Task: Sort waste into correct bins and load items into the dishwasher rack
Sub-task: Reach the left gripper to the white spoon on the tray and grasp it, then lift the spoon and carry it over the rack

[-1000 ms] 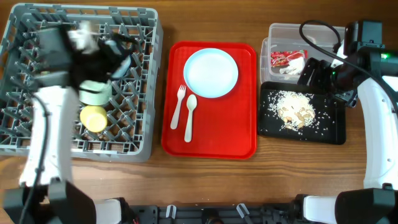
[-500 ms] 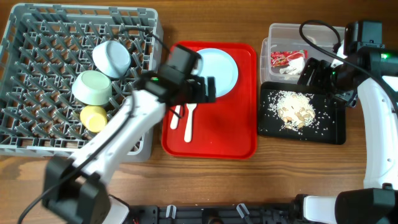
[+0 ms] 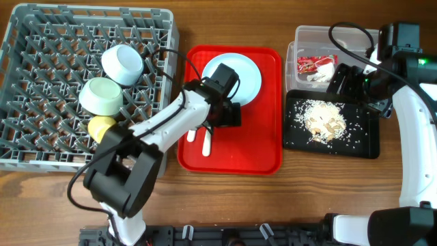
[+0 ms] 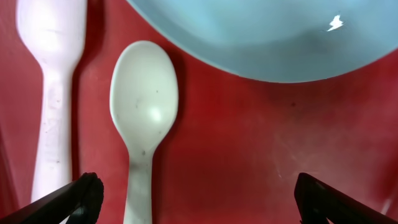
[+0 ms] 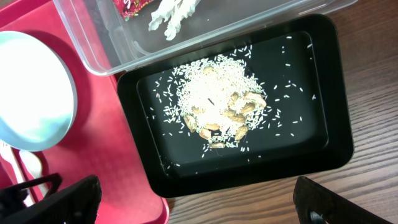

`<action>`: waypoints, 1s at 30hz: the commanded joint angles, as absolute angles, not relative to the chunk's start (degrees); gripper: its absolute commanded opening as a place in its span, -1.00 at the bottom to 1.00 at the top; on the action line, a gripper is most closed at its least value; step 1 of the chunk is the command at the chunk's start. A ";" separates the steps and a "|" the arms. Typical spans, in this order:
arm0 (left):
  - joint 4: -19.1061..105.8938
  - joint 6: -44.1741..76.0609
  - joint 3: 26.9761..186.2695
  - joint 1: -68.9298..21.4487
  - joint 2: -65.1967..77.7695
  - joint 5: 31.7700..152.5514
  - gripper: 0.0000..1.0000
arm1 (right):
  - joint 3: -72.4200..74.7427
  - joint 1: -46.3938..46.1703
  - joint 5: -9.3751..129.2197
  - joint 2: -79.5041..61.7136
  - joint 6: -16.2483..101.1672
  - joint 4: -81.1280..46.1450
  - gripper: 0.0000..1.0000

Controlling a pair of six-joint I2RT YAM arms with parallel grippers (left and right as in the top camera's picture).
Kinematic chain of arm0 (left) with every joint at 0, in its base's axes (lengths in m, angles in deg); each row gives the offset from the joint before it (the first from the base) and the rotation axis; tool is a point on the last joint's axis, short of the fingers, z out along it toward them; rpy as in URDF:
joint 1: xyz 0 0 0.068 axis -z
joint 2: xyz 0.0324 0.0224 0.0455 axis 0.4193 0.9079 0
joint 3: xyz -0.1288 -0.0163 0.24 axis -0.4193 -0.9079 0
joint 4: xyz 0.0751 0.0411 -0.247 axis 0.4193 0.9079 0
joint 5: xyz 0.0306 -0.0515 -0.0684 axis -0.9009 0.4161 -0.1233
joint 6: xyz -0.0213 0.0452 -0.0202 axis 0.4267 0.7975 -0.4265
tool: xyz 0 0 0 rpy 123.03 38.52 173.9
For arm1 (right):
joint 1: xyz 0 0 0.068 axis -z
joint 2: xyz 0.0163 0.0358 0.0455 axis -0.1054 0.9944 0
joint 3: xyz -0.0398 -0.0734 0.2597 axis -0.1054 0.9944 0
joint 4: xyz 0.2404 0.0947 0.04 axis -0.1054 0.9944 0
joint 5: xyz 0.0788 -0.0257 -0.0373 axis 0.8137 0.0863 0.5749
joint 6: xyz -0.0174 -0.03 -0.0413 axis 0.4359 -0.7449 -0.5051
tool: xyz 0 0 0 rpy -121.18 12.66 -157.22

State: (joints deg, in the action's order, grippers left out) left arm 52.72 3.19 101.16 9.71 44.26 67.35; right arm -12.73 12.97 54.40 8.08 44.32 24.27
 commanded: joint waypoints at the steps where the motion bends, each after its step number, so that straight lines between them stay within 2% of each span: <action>1: 52.78 2.18 100.87 9.60 47.06 66.15 0.95 | -12.99 13.10 54.43 6.79 43.55 24.18 0.99; 5: 52.69 2.18 100.85 9.60 48.72 66.09 0.90 | -12.99 13.10 54.43 6.79 43.55 24.16 0.99; 9: 52.76 2.21 100.85 9.60 48.87 64.53 0.53 | -12.99 13.10 54.43 6.79 43.55 24.18 1.00; 13: 52.72 2.21 100.42 9.60 48.87 63.16 0.28 | -12.99 13.10 54.43 6.79 43.57 24.20 1.00; 17: 52.52 2.21 99.30 9.60 48.87 63.13 0.11 | -12.99 13.10 54.43 6.79 43.57 24.20 1.00; 22: 52.74 2.23 98.95 9.60 48.87 63.13 -0.50 | -12.99 13.10 54.43 6.79 43.57 24.22 0.99; 28: 52.78 2.53 98.97 9.56 48.87 62.92 -0.63 | -12.99 13.10 54.43 6.79 43.57 24.42 1.00; 30: 52.76 3.67 98.97 9.56 48.87 62.92 -0.81 | -12.99 13.10 54.43 6.79 43.55 24.62 0.99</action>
